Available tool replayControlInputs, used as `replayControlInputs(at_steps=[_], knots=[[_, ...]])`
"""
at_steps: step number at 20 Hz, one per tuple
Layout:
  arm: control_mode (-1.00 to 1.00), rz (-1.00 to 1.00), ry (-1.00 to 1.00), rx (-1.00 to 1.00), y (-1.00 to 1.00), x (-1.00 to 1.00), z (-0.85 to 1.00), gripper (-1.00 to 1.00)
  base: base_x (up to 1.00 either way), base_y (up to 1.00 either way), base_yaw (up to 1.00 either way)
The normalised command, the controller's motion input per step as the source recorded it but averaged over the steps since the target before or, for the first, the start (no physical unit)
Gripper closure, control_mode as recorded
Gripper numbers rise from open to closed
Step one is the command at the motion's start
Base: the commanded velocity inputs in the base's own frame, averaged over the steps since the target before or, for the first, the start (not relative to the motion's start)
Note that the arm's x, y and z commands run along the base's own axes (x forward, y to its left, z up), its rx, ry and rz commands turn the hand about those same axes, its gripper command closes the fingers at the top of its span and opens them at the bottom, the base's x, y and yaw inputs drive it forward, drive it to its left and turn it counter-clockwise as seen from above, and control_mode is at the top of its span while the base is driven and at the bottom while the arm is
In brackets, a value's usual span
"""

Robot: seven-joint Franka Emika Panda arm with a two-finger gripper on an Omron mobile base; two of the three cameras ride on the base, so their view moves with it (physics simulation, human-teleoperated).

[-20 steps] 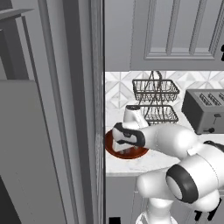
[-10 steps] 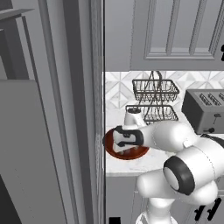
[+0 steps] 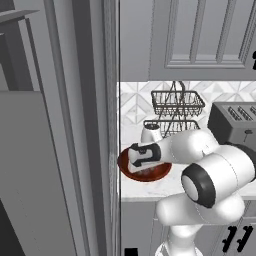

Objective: Grab a lemon wedge from the fridge and one ice cube from the ice bowl, and put them in the glass of lemonade.

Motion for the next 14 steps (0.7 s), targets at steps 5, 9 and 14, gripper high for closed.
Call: replayControlInputs(at_steps=[5, 9, 14], knots=[[-1.00, -0.04, 0.00, 0.00, 0.00, -0.12, -0.08, 1.00, 0.00, 0.00, 0.00], [-1.00, 0.00, -0.02, 0.00, -0.01, -0.03, 0.17, 1.00, 0.00, 0.00, 0.00], [-1.00, -0.01, -0.18, 0.00, -0.20, -0.35, 0.83, 1.00, 0.00, 0.00, 0.00]])
